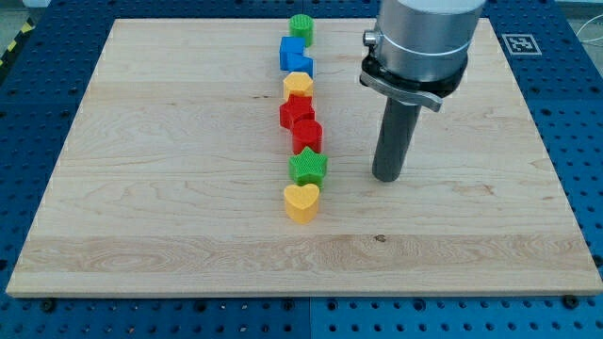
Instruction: Move your arm closer to the green star
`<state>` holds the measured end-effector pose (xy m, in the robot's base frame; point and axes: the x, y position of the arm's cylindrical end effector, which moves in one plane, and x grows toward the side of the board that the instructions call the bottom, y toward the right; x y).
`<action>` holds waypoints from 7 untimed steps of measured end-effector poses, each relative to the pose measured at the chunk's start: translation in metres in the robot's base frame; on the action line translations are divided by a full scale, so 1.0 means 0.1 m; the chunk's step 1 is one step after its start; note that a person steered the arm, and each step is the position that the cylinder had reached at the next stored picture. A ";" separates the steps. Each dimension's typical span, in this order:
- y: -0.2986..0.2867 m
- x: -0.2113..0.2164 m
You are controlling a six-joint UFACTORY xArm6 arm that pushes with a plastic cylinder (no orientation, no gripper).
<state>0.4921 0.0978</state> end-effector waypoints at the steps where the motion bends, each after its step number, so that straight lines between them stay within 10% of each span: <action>1: 0.14 0.10; 7: -0.11 0.02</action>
<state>0.4939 0.0865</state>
